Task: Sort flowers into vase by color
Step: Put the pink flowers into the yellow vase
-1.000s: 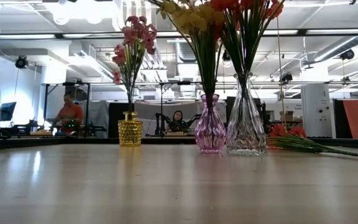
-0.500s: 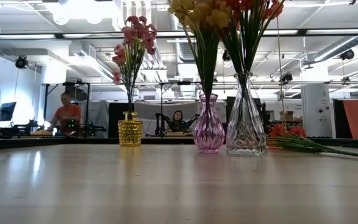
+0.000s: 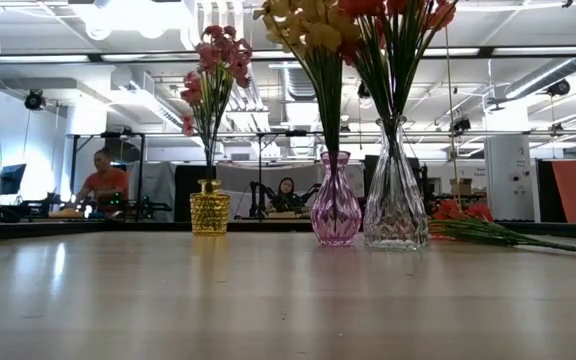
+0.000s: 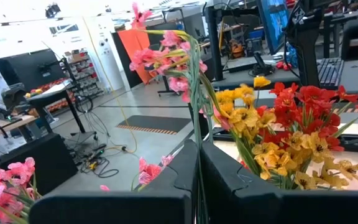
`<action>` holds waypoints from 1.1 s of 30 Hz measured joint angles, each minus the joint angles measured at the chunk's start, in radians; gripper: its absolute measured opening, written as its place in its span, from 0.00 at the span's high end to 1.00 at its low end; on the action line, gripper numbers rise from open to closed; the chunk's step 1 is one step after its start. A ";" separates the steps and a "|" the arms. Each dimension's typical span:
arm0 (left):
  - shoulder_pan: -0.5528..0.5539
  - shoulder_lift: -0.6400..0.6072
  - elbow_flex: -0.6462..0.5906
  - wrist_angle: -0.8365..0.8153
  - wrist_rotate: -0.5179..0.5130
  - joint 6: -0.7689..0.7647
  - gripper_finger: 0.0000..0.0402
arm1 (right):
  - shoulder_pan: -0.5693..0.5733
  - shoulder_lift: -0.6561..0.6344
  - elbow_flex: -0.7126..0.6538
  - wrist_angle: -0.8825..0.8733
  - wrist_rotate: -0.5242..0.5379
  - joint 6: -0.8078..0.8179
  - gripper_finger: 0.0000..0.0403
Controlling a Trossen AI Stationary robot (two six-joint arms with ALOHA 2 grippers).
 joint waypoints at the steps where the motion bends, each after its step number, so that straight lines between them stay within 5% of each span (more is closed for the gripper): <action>1: 0.000 0.000 0.000 0.000 0.000 0.001 1.00 | 0.000 0.001 0.000 0.001 0.001 0.000 0.49; 6: 0.000 0.001 0.000 -0.039 0.058 -0.038 1.00 | 0.002 0.004 0.000 -0.001 -0.002 0.007 0.49; 9: 0.000 0.015 0.000 -0.155 0.142 -0.139 1.00 | 0.002 0.004 0.000 -0.001 -0.002 0.008 0.49; 14: 0.000 0.051 0.000 -0.316 0.145 -0.312 1.00 | 0.002 0.004 0.000 -0.001 -0.003 0.008 0.49; 28: 0.000 0.119 0.147 -0.597 0.087 -0.214 1.00 | 0.002 0.004 0.000 0.005 -0.005 0.007 0.49; 33: 0.002 0.155 0.239 -0.677 0.164 -0.197 1.00 | 0.002 0.004 0.000 0.005 -0.005 0.008 0.49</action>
